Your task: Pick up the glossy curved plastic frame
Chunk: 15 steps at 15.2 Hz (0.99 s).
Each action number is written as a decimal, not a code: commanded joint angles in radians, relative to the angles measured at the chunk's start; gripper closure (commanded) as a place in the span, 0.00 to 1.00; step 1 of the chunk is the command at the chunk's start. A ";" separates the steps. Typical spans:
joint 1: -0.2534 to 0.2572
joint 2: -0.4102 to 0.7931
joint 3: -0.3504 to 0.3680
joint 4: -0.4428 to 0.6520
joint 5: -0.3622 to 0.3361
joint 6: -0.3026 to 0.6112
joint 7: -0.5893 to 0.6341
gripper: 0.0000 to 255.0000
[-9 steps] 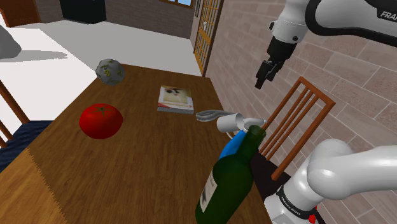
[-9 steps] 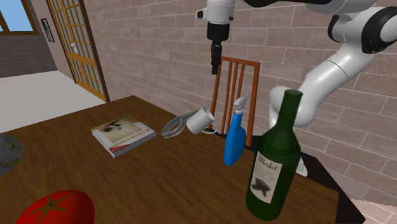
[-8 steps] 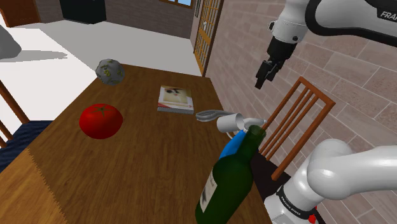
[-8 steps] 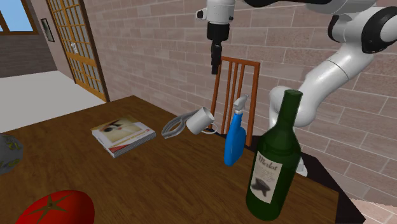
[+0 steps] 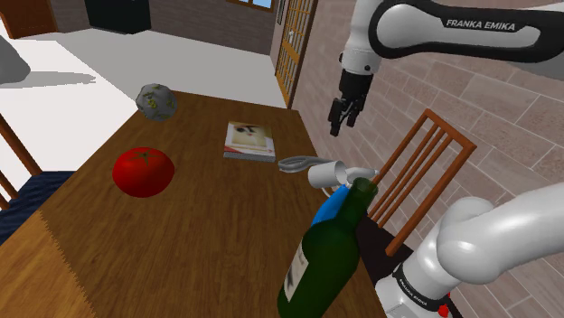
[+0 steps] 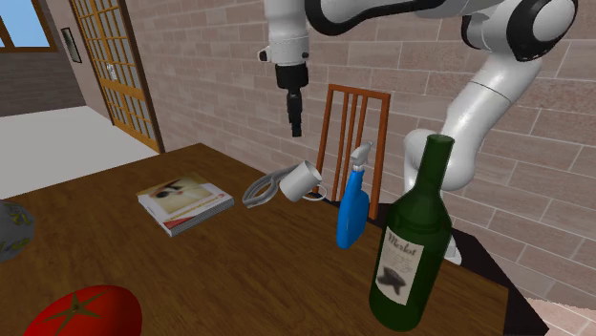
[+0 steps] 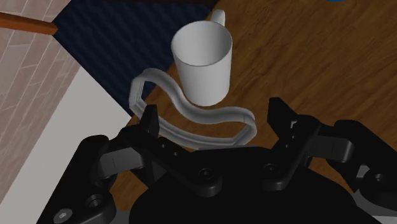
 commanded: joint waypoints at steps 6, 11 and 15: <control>0.022 0.292 0.002 0.114 0.083 0.043 -0.013 0.00; 0.035 0.499 0.010 0.219 0.143 0.050 -0.028 0.00; 0.038 0.555 0.013 0.228 0.156 0.074 -0.033 0.00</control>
